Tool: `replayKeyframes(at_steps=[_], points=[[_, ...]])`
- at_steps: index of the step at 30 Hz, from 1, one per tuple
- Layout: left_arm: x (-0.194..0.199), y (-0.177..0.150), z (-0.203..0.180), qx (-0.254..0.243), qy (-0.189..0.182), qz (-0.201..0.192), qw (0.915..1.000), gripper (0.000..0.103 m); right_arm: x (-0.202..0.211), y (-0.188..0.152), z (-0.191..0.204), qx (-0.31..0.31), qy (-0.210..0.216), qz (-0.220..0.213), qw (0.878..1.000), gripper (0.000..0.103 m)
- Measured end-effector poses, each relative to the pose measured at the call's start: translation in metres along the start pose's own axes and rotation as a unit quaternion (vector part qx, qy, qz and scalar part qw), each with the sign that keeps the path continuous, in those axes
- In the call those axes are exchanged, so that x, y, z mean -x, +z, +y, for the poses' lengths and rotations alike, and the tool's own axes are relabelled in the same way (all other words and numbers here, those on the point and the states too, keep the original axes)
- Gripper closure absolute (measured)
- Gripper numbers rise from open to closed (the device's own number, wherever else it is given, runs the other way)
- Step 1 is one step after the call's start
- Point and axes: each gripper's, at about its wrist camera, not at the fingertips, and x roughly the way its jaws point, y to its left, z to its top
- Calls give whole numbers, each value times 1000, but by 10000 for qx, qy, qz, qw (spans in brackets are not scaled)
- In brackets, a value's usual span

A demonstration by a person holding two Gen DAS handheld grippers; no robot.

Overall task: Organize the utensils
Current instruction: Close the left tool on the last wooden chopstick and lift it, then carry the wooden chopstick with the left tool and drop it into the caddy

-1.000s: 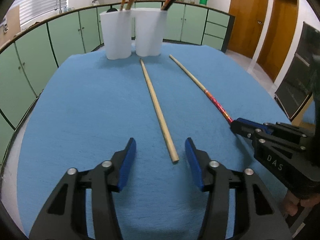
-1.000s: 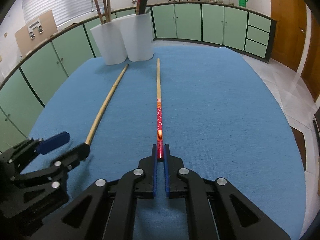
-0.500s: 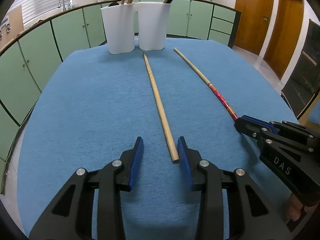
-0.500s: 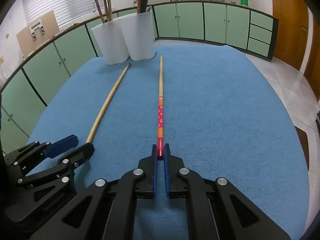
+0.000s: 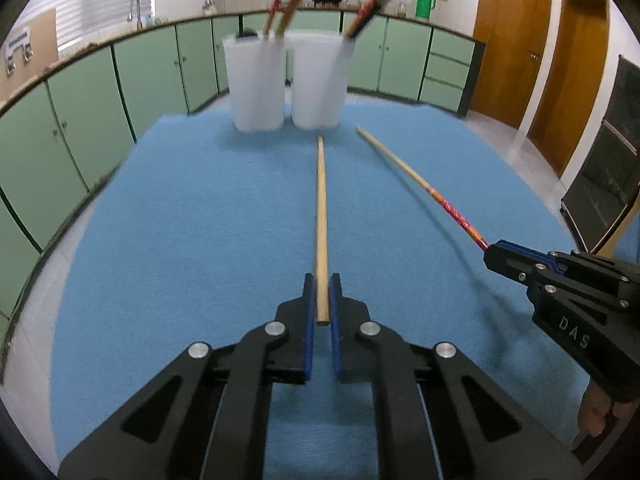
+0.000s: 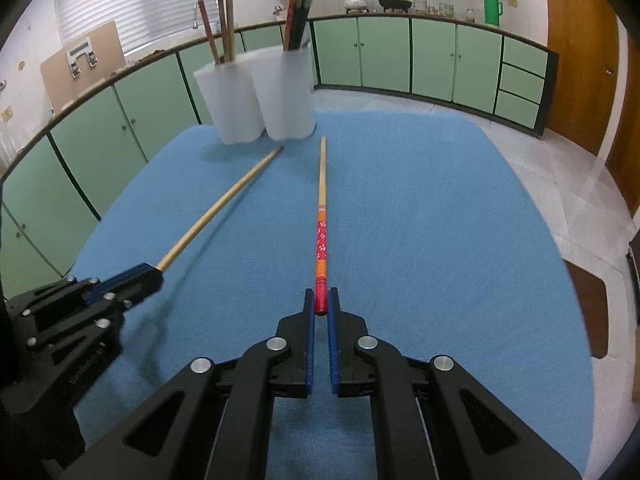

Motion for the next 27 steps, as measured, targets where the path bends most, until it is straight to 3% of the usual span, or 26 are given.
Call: replayKeyframes(at_steps=[4,14,27], points=[[26,18,2,-128,85,-360,9992,97,21,17,0,30,58,-244,9997,97],[83,75,9,-61,-112,-1237,9922,97,72,72,-7,20,383,-898,9952,97],[110,137,26,-80,-466,-1658,9850,97,97,153,3,306,965,-1141,9883,97]])
